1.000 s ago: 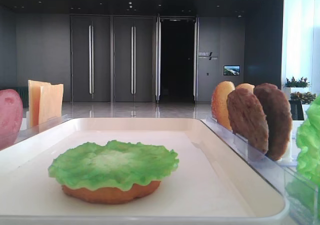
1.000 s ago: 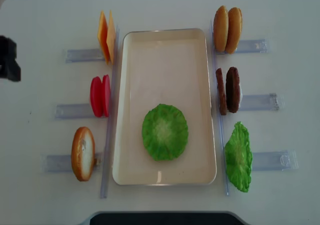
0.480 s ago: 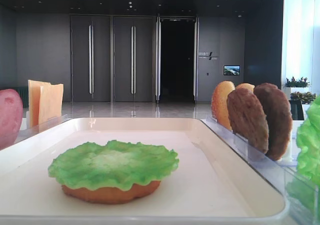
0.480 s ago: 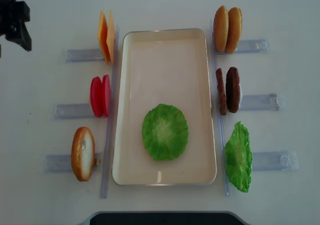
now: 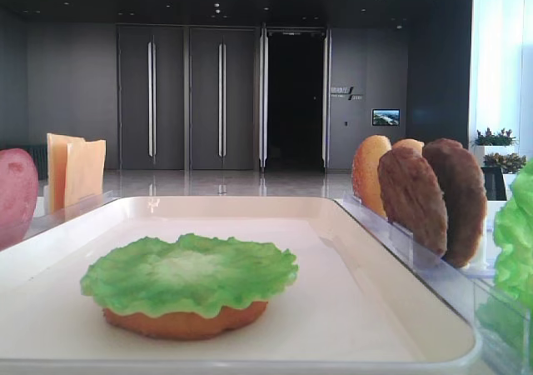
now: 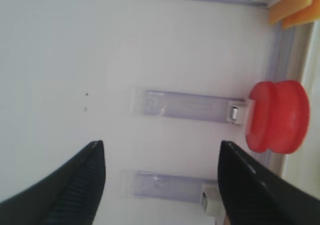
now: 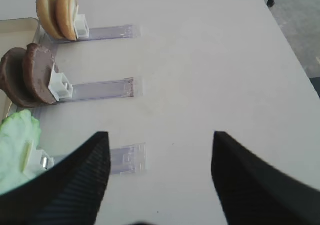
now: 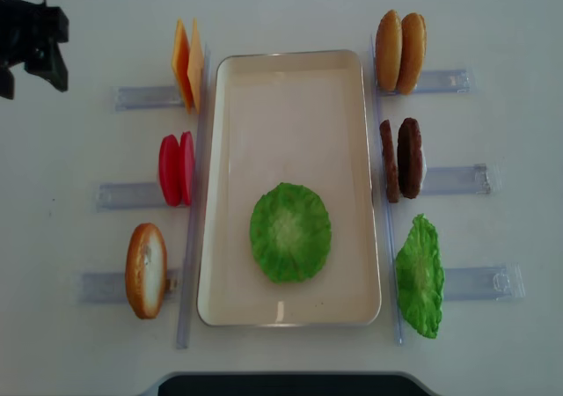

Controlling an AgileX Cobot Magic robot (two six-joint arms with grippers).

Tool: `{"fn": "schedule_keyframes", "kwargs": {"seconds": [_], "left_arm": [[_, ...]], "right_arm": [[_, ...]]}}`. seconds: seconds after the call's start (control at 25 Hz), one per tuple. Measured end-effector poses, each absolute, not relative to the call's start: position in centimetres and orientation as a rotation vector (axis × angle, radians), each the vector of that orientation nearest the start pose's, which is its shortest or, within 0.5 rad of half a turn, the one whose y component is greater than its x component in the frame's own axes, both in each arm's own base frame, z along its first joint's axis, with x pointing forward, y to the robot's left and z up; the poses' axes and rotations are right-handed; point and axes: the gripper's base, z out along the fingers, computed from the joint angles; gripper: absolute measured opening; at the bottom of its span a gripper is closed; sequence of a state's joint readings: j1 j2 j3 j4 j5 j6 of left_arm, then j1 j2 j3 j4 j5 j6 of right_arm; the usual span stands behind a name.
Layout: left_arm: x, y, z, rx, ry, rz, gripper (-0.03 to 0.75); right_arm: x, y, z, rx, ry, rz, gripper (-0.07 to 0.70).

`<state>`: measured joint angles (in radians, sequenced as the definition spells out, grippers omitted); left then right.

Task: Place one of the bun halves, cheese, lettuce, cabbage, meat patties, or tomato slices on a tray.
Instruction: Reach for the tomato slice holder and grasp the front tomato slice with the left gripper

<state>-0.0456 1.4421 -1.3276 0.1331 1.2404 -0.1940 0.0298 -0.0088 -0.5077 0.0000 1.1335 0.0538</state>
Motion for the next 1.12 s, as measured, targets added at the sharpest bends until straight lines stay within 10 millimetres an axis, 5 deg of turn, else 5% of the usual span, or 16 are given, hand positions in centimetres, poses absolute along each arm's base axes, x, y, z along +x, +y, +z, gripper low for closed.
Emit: {"fn": "schedule_keyframes", "kwargs": {"seconds": [0.6, 1.12], "left_arm": [[29.0, -11.2, 29.5, -0.042, 2.934, 0.080, 0.534], [29.9, -12.8, 26.7, -0.078, 3.010, 0.100, 0.534]], "right_arm": [[-1.0, 0.0, 27.4, 0.025, 2.101, 0.050, 0.424], [-1.0, 0.0, 27.3, 0.025, 2.102, 0.050, 0.424]]}}
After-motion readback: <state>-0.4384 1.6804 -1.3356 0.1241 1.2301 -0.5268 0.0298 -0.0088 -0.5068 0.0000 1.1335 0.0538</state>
